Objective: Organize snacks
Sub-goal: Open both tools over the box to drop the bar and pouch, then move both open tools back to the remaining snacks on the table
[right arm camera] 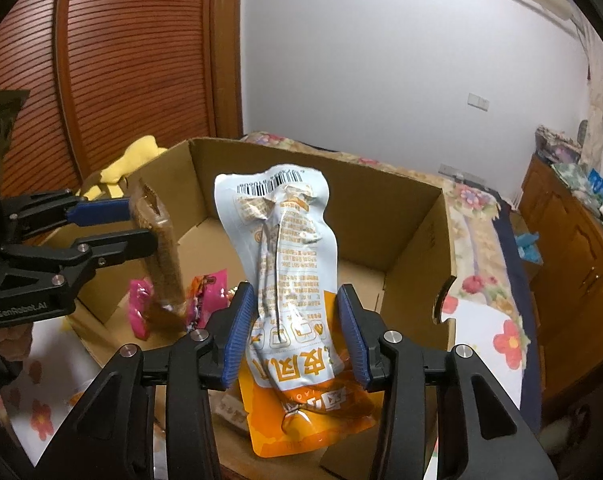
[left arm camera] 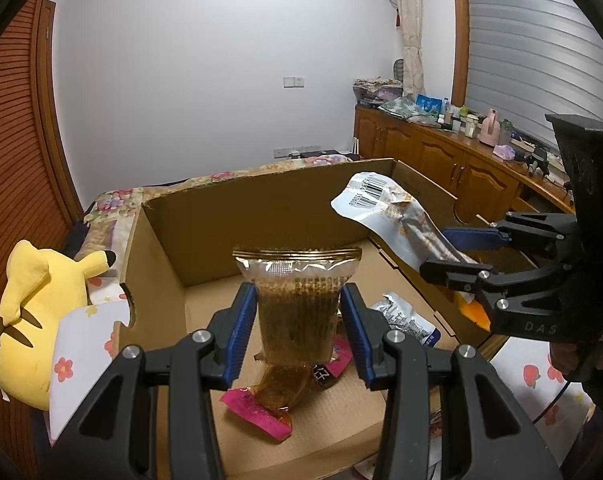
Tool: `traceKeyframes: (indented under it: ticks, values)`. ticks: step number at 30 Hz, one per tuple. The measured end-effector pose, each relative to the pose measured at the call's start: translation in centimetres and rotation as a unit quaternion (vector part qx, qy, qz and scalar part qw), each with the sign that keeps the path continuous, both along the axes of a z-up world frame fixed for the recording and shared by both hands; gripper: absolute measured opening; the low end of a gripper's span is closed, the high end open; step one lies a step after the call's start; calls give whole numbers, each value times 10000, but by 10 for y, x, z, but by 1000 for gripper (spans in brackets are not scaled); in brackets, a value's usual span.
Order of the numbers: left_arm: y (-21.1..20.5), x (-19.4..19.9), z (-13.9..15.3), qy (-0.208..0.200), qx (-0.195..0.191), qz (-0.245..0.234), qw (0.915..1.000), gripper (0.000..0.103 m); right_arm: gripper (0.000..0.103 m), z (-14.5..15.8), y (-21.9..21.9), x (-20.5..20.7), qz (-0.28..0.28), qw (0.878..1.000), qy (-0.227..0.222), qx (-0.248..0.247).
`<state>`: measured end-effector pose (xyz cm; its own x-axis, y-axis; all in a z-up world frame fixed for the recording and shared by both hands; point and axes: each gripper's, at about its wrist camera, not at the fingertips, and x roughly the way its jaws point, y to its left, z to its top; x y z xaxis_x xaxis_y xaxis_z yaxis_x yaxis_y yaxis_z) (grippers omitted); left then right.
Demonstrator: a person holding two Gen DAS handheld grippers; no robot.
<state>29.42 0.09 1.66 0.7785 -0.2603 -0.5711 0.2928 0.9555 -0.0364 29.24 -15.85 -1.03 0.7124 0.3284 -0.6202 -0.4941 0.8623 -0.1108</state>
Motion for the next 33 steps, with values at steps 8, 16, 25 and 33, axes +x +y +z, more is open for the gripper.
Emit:
traceKeyframes:
  ticks: [8,16,25,33]
  values:
    - [-2,-2,2,-21,16,-20,10000,43,45,1,-4,2,-39,9998,96,143]
    - [-1,-6,3,-24,28,-9,10000,43,45,5,-4,-2,-20,9998,56,172]
    - [-3,-24,16,-136,44,-11,9999,43,45,14,-4,-20,24,9997,-50,217]
    - [-6,-53,29,-276,84,-37,9996,43,45,29,-8,-51,76,9993,-213,299]
